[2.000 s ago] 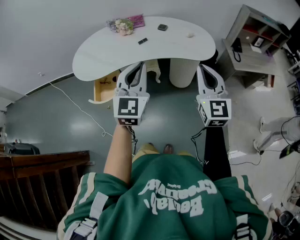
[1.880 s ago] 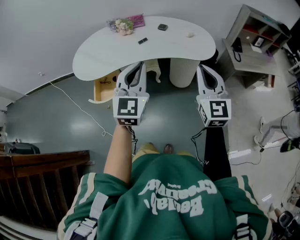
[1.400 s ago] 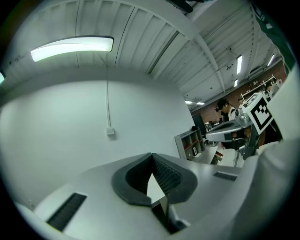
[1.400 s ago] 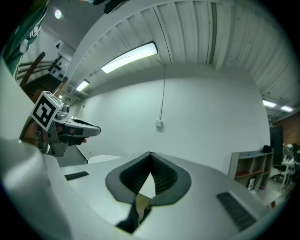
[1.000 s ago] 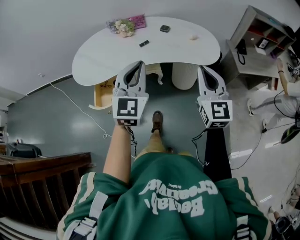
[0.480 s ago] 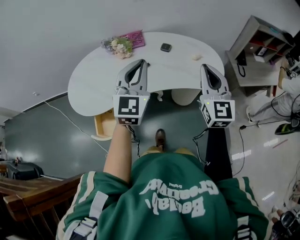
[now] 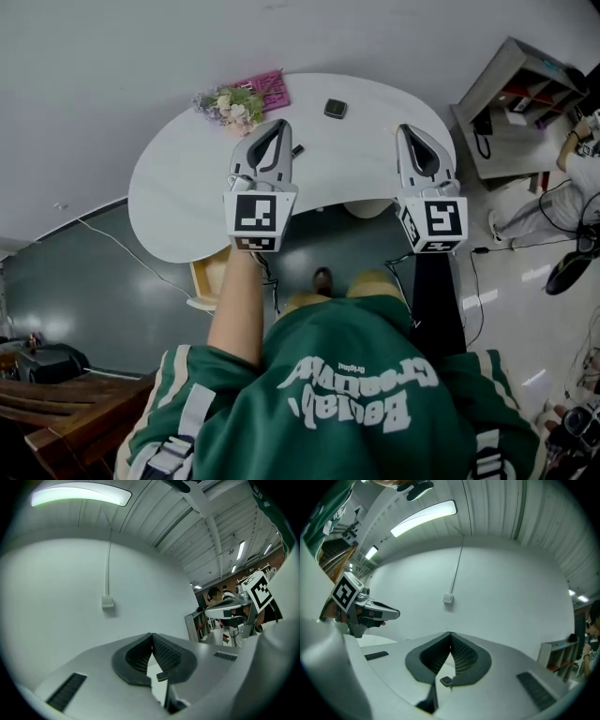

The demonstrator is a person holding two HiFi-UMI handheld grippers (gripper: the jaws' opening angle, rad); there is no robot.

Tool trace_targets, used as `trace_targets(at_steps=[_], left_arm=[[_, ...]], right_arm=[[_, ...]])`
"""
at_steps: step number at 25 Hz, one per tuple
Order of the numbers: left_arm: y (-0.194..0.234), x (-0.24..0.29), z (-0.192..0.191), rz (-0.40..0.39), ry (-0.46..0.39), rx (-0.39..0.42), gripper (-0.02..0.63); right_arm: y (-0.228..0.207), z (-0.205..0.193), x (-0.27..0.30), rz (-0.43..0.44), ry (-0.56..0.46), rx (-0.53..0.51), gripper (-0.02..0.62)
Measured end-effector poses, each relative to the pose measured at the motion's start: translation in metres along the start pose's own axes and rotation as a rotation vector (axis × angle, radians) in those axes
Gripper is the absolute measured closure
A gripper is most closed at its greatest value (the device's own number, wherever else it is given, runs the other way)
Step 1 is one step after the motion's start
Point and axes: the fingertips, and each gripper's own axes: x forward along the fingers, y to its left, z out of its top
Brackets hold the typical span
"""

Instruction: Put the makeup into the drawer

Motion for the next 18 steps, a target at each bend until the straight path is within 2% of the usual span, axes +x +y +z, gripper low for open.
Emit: trace_targets(at_steps=[8, 18], left_arm=[[0.005, 0.035, -0.016, -0.013, 0.015, -0.024, 0.589], [0.017, 0.112, -0.031, 0.01, 0.046, 0.015, 0.589]], right_arm=[[-0.013, -0.012, 0.031, 0.006, 0.024, -0.011, 0.585], [-0.05, -0.028, 0.106, 0.068, -0.003, -0.001, 0.586]])
